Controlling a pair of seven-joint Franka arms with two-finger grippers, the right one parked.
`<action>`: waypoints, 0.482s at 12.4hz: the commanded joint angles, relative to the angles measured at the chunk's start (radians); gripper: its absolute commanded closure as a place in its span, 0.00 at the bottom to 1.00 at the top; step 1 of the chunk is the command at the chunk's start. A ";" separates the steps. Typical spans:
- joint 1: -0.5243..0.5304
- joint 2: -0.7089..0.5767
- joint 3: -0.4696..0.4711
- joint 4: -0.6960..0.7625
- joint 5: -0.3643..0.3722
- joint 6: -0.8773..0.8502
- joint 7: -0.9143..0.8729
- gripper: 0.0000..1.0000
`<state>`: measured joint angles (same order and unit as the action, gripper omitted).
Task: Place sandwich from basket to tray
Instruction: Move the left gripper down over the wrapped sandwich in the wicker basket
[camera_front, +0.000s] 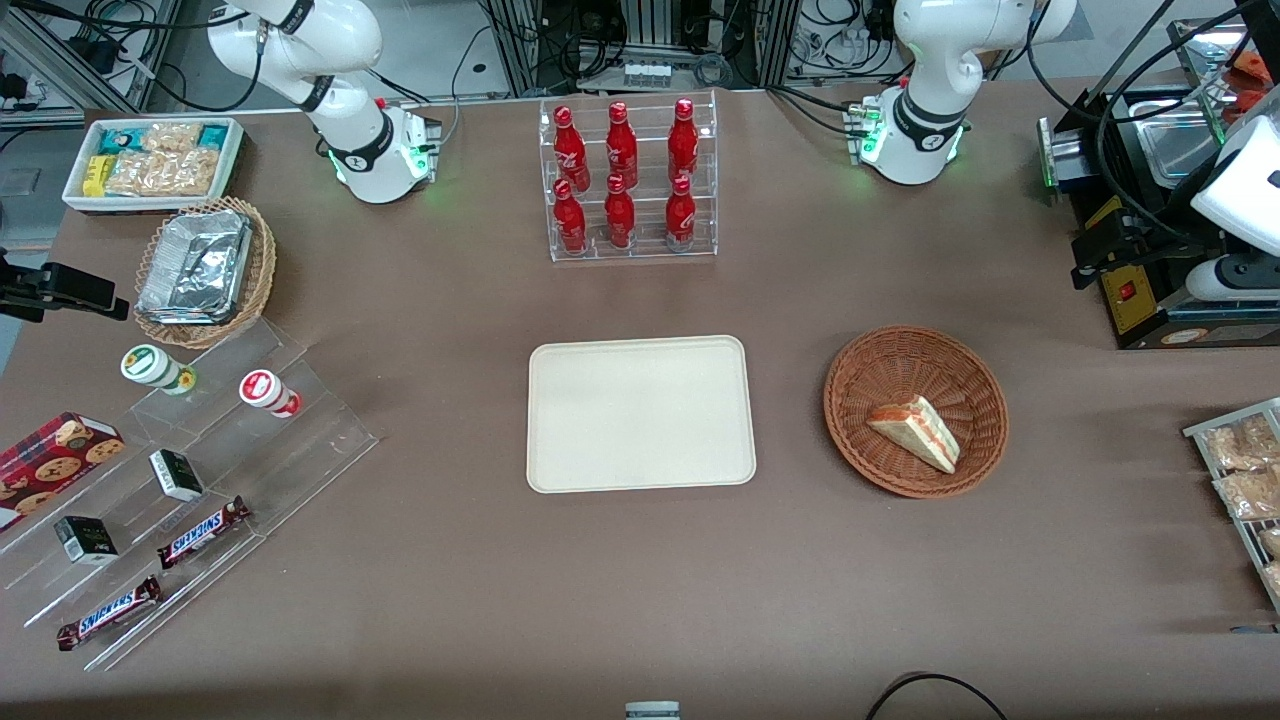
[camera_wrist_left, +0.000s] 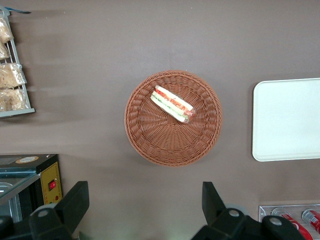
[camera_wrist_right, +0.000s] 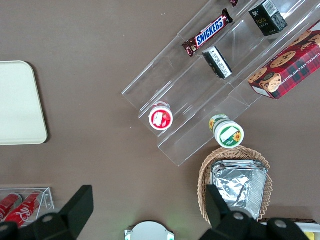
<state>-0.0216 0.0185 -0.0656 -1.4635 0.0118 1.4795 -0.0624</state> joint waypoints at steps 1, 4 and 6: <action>0.011 -0.008 -0.007 -0.004 0.014 -0.016 0.009 0.00; 0.009 0.021 -0.010 -0.053 0.014 0.011 -0.036 0.00; 0.002 0.029 -0.014 -0.160 0.016 0.112 -0.100 0.00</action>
<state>-0.0208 0.0379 -0.0673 -1.5395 0.0145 1.5129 -0.1058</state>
